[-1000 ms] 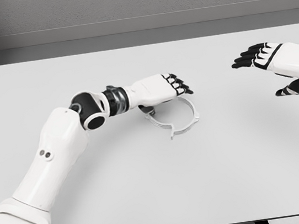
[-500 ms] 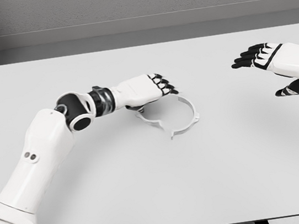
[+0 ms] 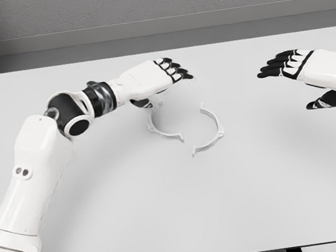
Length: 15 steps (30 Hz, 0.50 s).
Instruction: Assemble PVC drainage pipe clamps
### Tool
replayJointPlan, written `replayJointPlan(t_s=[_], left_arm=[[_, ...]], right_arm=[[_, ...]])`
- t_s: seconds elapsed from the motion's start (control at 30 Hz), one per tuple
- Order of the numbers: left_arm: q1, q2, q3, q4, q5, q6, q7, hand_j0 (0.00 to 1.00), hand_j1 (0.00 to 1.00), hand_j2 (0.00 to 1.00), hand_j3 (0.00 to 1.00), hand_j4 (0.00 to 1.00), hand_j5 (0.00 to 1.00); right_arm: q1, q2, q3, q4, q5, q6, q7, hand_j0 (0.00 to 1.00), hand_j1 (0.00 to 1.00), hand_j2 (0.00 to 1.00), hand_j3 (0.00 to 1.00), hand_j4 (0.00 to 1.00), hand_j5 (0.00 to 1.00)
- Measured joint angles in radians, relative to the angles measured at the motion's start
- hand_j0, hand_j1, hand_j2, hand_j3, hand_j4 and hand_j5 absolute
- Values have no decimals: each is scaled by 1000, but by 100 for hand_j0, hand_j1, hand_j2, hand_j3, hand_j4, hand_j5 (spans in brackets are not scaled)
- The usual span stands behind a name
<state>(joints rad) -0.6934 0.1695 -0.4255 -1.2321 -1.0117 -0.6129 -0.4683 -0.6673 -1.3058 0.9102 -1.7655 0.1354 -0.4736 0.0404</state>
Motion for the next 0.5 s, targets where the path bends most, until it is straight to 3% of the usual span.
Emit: replayJointPlan(t_s=[0.17, 0.37, 0.5], left_arm=[[-23, -26, 56, 82, -3, 0, 0, 100, 100, 100, 100, 100, 100], [-48, -73, 56, 181, -11, 0, 1, 100, 100, 100, 100, 100, 100], [-48, -83, 50, 203, -11, 0, 1, 100, 100, 100, 100, 100, 100]], right_arm=[[0, 1, 0, 0, 0, -1, 0, 100, 100, 100, 100, 100, 100], [-3, 1, 0, 0, 0, -6, -1, 100, 100, 100, 100, 100, 100], [-3, 0, -1, 0, 0, -8, -1, 100, 100, 100, 100, 100, 100]])
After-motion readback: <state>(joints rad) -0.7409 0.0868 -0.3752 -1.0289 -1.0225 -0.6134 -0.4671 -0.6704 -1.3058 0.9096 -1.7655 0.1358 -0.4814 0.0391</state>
